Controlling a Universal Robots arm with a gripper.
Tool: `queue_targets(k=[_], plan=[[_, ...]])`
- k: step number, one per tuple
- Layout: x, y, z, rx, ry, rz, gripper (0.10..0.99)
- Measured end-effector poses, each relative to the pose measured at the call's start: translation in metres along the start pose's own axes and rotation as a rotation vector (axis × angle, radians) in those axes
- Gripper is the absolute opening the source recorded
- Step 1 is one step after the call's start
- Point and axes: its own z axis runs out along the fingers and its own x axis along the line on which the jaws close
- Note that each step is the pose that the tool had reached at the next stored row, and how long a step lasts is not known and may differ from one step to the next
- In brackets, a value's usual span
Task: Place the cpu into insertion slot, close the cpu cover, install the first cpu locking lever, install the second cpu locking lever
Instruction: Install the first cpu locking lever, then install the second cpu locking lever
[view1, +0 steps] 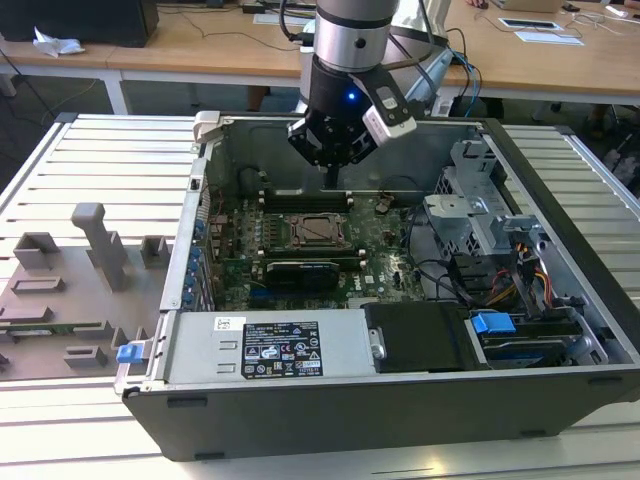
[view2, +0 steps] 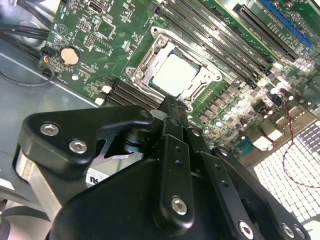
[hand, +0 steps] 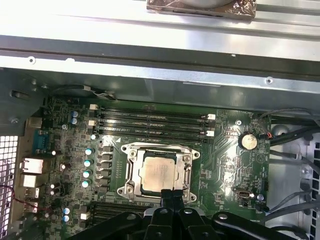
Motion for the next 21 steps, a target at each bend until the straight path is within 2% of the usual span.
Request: queue_targets(k=[9,13,19,21], plan=[[0.0,0.0,-0.0004,0.0,0.0002,0.0,0.106],[0.0002,-0.0026,-0.0003,0.0,0.0002,0.0,0.106],[0.0016,-0.0141,0.0002,0.0,0.0,0.0,0.106],[0.0028,-0.0219,0.0013,-0.002,0.0,0.0,0.106]])
